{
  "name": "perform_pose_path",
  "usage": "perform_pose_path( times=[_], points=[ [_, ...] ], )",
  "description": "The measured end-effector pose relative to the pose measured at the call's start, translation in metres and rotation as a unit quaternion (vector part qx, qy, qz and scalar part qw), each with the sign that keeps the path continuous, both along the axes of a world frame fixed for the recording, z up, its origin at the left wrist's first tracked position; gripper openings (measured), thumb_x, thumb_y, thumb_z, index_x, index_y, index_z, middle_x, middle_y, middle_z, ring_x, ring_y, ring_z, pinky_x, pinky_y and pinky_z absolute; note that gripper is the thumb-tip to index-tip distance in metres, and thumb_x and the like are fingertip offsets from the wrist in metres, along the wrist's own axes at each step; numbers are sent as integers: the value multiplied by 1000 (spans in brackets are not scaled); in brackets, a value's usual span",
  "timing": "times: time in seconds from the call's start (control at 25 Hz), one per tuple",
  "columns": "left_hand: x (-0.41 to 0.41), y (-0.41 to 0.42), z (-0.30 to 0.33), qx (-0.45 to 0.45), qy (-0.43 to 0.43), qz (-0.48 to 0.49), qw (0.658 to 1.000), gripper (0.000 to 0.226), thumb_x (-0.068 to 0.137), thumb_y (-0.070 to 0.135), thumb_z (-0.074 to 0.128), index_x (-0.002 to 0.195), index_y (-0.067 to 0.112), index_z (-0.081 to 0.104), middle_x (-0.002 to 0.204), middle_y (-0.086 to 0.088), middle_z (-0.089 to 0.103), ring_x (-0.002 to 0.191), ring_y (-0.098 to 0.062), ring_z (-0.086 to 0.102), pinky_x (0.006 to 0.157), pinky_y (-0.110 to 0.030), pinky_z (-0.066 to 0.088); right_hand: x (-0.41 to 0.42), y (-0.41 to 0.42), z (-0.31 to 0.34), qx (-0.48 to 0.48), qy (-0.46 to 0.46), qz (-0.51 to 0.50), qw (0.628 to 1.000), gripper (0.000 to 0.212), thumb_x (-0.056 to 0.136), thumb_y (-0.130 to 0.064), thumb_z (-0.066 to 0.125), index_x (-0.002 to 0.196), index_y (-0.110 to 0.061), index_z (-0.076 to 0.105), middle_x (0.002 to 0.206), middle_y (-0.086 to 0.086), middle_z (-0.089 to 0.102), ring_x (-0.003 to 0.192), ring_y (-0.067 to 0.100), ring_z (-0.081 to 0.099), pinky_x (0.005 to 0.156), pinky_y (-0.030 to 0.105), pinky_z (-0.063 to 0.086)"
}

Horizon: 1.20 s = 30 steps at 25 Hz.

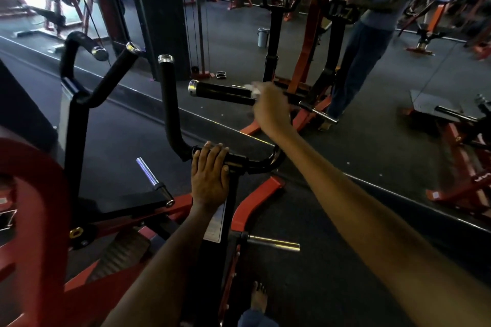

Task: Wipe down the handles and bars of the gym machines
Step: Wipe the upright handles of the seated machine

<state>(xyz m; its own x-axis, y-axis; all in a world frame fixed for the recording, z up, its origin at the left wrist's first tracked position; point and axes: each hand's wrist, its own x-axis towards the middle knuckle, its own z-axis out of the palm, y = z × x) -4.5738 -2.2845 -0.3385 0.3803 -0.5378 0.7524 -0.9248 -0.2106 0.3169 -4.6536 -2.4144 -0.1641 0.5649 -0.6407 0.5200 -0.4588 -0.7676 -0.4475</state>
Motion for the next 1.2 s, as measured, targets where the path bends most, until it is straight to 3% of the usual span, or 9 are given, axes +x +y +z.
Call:
perform_pose_path(
  times=[0.12,0.24,0.36,0.48,0.6,0.8,0.96,1.08,1.2],
  points=[
    [-1,0,-1,0,-3,3,1000,41,97,26,32,131,13,49,133,-11,56,136,-28,36,118,-40,14,60,14,7,-90,135,137,977,38,94,3,38,130,-1,49,128,21,53,120,30,52,103,34,40],
    [2,0,-1,-12,-4,0,1000,42,100,28,28,132,13,50,134,-10,55,137,-27,35,118,-41,16,69,15,10,-237,231,190,924,49,93,9,37,141,-3,37,148,17,35,139,29,30,115,34,18],
    [2,-1,-4,-16,-11,-5,1000,43,100,30,27,133,13,50,138,-8,52,140,-26,32,119,-40,14,9,-17,-5,-364,196,204,887,41,87,9,41,126,4,54,140,18,46,133,30,40,111,36,24],
    [3,-2,-6,-11,-4,-3,1000,44,98,28,30,133,12,51,138,-8,51,141,-25,30,120,-40,12,-58,-40,-20,-289,127,156,936,40,85,8,40,119,1,60,133,18,53,125,30,50,105,41,39],
    [2,-2,-4,2,-2,7,1000,44,97,27,31,132,11,52,138,-9,52,142,-25,29,119,-42,14,-31,-23,-7,-151,38,115,981,40,89,10,41,125,-1,55,130,20,55,117,31,55,100,36,44],
    [1,6,3,58,-9,8,998,47,102,32,23,141,12,41,149,-7,40,146,-22,17,121,-38,7,13,-8,10,-83,91,164,979,58,88,14,39,140,-12,42,141,13,46,127,25,47,105,27,34],
    [7,22,11,122,-46,1,991,50,101,32,29,144,10,41,152,-8,36,146,-23,21,118,-43,17,-25,2,-1,-78,24,111,990,39,97,-1,41,135,-4,46,138,14,49,130,25,44,105,20,21],
    [9,37,18,175,-128,-4,976,51,98,32,33,145,12,38,151,-9,38,141,-26,34,114,-45,22,-22,10,-15,-65,-1,70,995,39,91,7,45,128,0,54,131,18,54,124,31,48,107,36,35],
    [33,69,36,123,-86,89,985,53,97,33,33,146,12,33,153,-10,34,143,-27,29,119,-43,7,9,23,-29,-84,14,115,990,39,84,9,52,121,-1,59,121,17,60,111,32,58,95,39,48]
  ],
)
